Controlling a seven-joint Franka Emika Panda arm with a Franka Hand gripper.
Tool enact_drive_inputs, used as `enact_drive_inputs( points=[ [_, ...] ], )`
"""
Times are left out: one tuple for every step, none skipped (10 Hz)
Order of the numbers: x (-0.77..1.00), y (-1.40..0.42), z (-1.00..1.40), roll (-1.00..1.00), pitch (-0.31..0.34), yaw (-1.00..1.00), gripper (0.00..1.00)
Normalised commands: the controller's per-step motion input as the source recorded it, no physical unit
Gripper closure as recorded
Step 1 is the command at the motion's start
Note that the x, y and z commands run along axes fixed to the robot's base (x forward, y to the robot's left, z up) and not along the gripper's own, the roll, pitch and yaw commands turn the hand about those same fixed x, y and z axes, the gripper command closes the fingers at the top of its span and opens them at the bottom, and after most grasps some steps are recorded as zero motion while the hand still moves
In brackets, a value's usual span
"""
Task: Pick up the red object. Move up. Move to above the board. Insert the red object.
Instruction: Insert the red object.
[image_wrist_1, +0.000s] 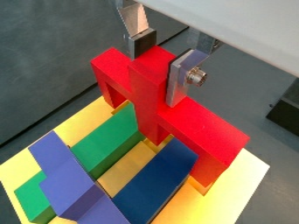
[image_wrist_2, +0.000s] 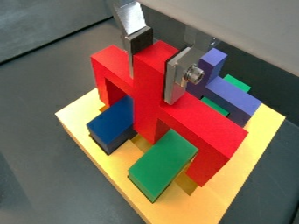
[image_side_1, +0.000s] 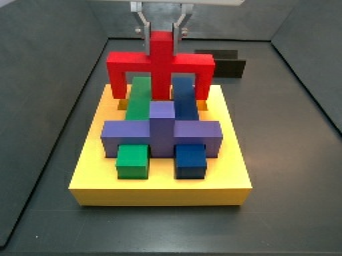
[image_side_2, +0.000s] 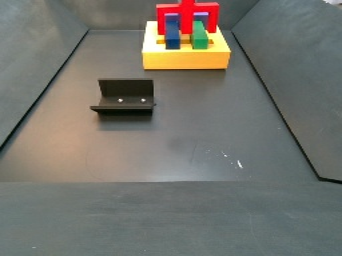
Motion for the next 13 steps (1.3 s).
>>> enact_drive_inputs(
  points=[
    [0.07,0.00,-0.21,0.00,-0.004,0.03,1.00],
    [0.14,0.00,-0.20,0.00,0.000,0.00,1.00],
    [0.18,0.06,-0.07,0.00,0.000,0.00,1.00],
    [0.15,0.07,-0.07,0.00,0.000,0.00,1.00],
    [0.17,0.00,-0.11,0.00,-0.003,0.03,1.00],
    [0.18,0.00,-0.09,0.00,-0.011,0.00,1.00],
    [0.02,-0.03,-0.24,0.00,-0.024,0.00,1.00],
    [0.00,-0.01,-0.25,0.00,-0.003,0.00,1.00],
    [0.00,0.00,-0.18,0.00,0.000,0.00,1.00],
    [0.00,0.03,-0.20,0.00,0.000,0.00,1.00],
    [0.00,0.09,-0.20,0.00,0.000,-0.01,1.00],
    [-0.01,0.13,0.00,0.00,0.000,-0.01,1.00],
    [0.00,0.20,0.00,0.00,0.006,-0.03,1.00]
  ],
)
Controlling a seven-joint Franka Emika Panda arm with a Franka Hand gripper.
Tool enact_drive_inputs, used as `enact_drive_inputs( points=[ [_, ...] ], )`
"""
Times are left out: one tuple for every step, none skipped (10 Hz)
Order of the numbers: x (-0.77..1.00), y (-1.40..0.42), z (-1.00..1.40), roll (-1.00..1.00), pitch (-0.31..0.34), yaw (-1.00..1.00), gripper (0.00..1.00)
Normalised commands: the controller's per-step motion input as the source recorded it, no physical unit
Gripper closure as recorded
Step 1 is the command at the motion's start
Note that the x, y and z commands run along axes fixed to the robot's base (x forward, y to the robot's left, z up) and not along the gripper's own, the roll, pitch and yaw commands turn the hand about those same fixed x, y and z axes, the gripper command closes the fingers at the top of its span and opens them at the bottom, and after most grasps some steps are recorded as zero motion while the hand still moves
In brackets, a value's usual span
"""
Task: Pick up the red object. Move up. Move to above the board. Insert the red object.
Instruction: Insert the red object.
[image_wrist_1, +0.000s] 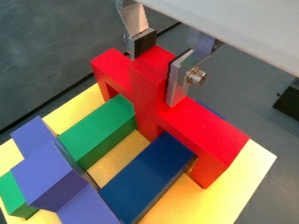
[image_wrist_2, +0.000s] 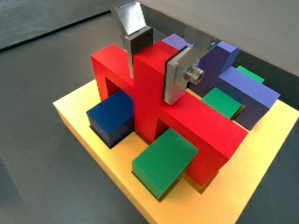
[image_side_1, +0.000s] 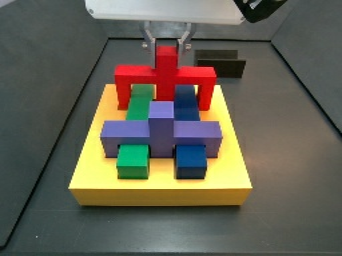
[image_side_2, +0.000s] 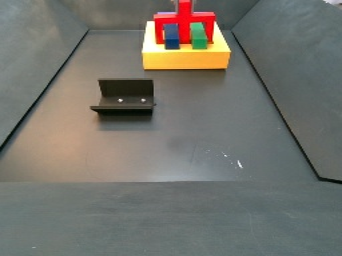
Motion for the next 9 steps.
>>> enact_drive_inputs(
  points=[
    [0.00,0.05,0.00,0.05,0.011,0.00,1.00],
    [0.00,-0.02,-0.01,0.09,0.001,0.00,1.00],
    [-0.04,-0.14,-0.18,0.06,0.000,0.00,1.00],
    [0.00,-0.20,-0.12,0.05,0.000,0.00,1.00],
    [-0.11,-0.11,-0.13,0.05,0.000,0.00,1.00],
    [-0.14,-0.11,-0.12,0.06,-0.004,0.00,1.00],
    [-0.01,0.00,-0.21,0.08,0.000,0.00,1.00],
    [0.11,0.00,-0.43,0.00,-0.017,0.00,1.00],
    [0.17,0.05,-0.72,-0.13,-0.117,0.00,1.00]
  ],
)
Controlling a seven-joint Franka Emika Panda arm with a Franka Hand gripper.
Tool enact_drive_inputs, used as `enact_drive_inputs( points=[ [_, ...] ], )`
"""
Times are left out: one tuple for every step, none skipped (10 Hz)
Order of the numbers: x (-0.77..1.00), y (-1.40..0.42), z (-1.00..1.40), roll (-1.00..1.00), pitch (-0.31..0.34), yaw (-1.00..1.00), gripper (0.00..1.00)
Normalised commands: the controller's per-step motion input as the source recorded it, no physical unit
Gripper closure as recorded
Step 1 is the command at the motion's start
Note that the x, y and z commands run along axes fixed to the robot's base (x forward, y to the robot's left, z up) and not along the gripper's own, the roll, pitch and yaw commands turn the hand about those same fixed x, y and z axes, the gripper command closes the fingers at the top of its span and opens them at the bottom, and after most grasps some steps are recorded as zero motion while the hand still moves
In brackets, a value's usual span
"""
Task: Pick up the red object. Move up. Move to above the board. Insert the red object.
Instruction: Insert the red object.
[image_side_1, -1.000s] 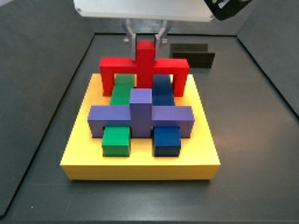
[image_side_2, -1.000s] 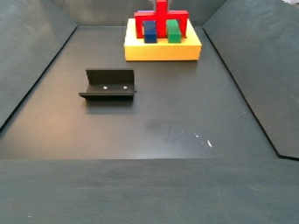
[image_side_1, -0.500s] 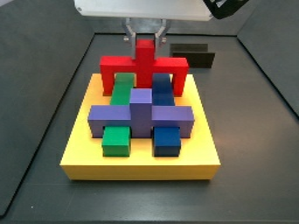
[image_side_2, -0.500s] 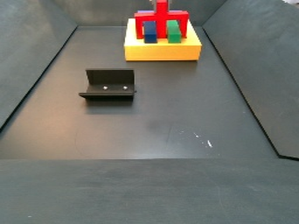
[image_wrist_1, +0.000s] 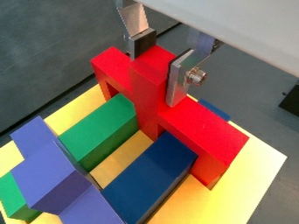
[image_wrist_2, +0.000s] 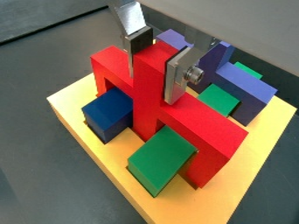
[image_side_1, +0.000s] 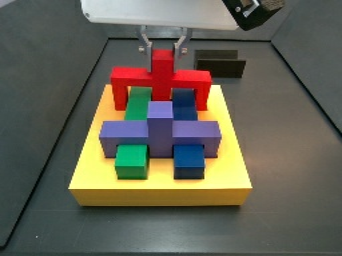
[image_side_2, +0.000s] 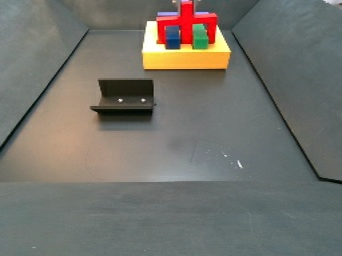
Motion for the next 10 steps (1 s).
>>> enact_drive_inputs(
  points=[
    [0.31,0.02,-0.63,-0.16,-0.094,0.00,1.00],
    [0.37,0.00,-0.44,-0.16,-0.030,0.00,1.00],
    [0.25,0.04,-0.29,-0.13,0.000,0.03,1.00],
    [0.00,0.13,-0.31,-0.11,-0.056,0.01,1.00],
    [-0.18,0.06,-0.32,-0.13,-0.110,0.00,1.00],
    [-0.31,0.01,-0.40,-0.09,-0.201,0.05,1.00],
    [-0.25,0.00,-0.43,0.00,-0.187,0.23,1.00],
    [-0.17,-0.03,-0.45,0.01,-0.160,0.23,1.00],
    [-0.07,-0.16,-0.51,0.07,-0.179,0.03,1.00],
    [0.00,-0.07,-0.53,0.02,-0.146,0.00,1.00]
  ],
)
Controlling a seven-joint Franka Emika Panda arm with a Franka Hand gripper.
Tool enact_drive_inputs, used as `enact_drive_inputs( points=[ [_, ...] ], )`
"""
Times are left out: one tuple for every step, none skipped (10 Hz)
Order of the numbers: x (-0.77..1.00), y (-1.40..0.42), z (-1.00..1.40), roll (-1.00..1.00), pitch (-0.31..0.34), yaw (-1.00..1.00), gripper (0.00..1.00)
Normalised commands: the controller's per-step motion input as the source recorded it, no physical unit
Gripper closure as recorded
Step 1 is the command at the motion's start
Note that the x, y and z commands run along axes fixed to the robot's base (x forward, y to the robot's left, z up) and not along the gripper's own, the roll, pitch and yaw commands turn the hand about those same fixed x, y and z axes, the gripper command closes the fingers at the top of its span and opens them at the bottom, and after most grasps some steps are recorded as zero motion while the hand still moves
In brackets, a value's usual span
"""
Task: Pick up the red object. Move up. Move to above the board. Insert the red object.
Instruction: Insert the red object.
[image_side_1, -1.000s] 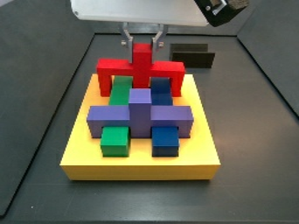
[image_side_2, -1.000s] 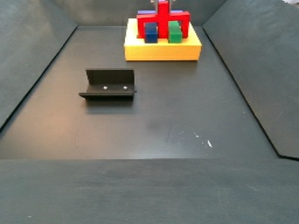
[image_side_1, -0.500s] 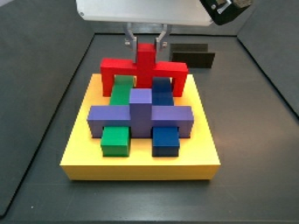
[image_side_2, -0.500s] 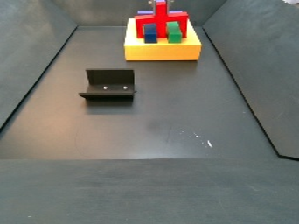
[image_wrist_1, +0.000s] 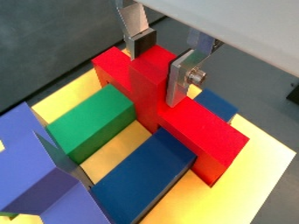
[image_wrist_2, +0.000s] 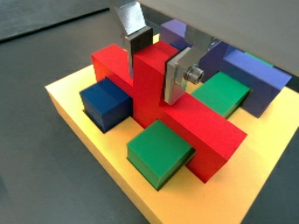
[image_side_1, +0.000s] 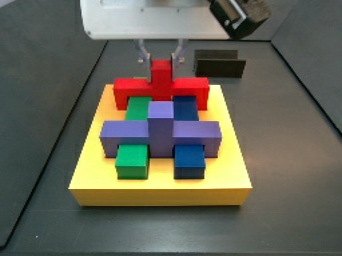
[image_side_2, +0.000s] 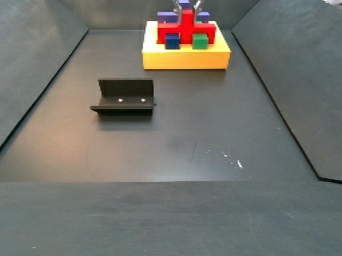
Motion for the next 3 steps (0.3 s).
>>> enact_drive_inputs(
  points=[
    [-0.02,-0.03,-0.52,0.01,-0.120,0.00,1.00],
    [0.00,0.00,-0.30,0.03,-0.006,0.00,1.00],
    [0.00,0.00,0.00,0.00,0.000,0.00,1.00]
  ],
)
